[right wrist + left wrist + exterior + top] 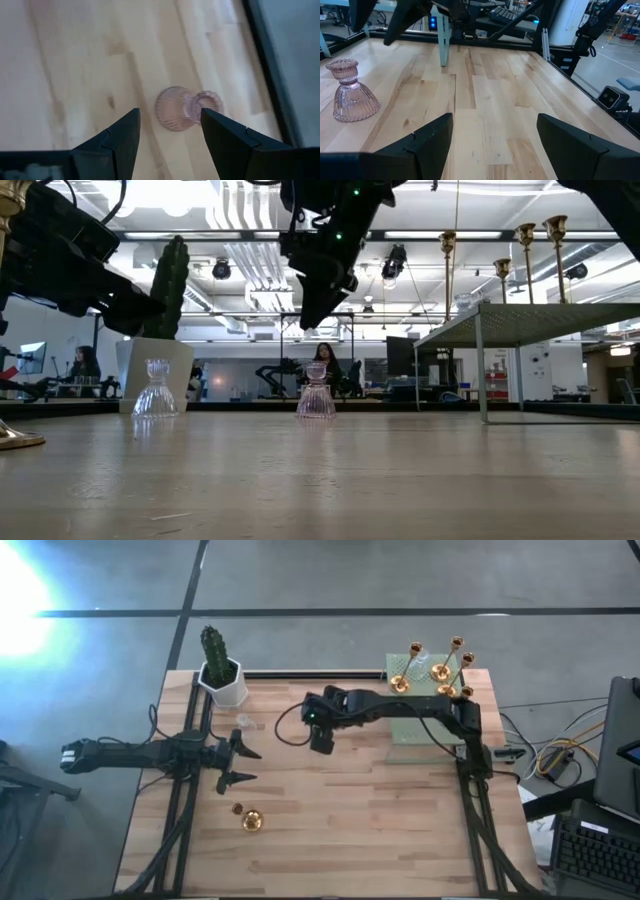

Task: Pick & Place candle stick holders
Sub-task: Put the pink glass candle holder on the shelf

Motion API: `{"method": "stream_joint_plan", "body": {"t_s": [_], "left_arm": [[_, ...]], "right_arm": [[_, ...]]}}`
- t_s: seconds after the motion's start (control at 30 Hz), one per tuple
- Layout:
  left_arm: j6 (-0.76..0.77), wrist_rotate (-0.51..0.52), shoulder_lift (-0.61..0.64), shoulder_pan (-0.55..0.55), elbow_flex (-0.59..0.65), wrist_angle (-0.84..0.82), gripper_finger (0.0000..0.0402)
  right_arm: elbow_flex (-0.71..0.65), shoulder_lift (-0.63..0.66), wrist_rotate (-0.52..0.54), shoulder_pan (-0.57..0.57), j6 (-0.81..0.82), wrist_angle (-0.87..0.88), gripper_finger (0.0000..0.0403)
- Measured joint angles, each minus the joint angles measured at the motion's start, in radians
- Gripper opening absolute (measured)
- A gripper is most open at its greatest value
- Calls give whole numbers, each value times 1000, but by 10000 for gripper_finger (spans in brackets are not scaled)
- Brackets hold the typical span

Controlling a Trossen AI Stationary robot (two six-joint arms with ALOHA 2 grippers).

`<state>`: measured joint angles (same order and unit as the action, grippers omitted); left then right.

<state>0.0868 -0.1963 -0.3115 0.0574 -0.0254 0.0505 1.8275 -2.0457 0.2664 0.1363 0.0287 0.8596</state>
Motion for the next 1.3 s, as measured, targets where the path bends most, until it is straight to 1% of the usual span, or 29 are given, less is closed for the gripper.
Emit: {"method": "stream_joint_plan", "body": {"t_s": [0.13,0.23,0.43,0.57,0.7,0.77,0.87,1.1,1.17,1.3], "left_arm": [[0,0,0,0,0,0,294],[0,0,0,0,0,0,294],[0,0,0,0,0,0,294],[0,0,0,0,0,0,294],[0,0,0,0,0,0,294],[0,0,0,0,0,0,294],[0,0,0,0,0,0,294],[0,0,0,0,0,0,294],[0,0,0,0,0,0,294],[0,0,0,0,0,0,294]], "right_arm": [[0,0,-89,27,-52,15,203],[0,0,-117,41,-110,45,203],[-10,0,-113,49,-213,53,200],[-18,0,-115,45,-300,53,183],[-32,0,-115,43,-344,52,165],[-37,0,-104,43,-356,44,158],[-49,0,-59,44,-353,16,155],[-51,-20,-67,54,-370,24,161],[-51,-34,-83,55,-376,24,159],[-51,-44,-83,55,-379,25,153]]}}
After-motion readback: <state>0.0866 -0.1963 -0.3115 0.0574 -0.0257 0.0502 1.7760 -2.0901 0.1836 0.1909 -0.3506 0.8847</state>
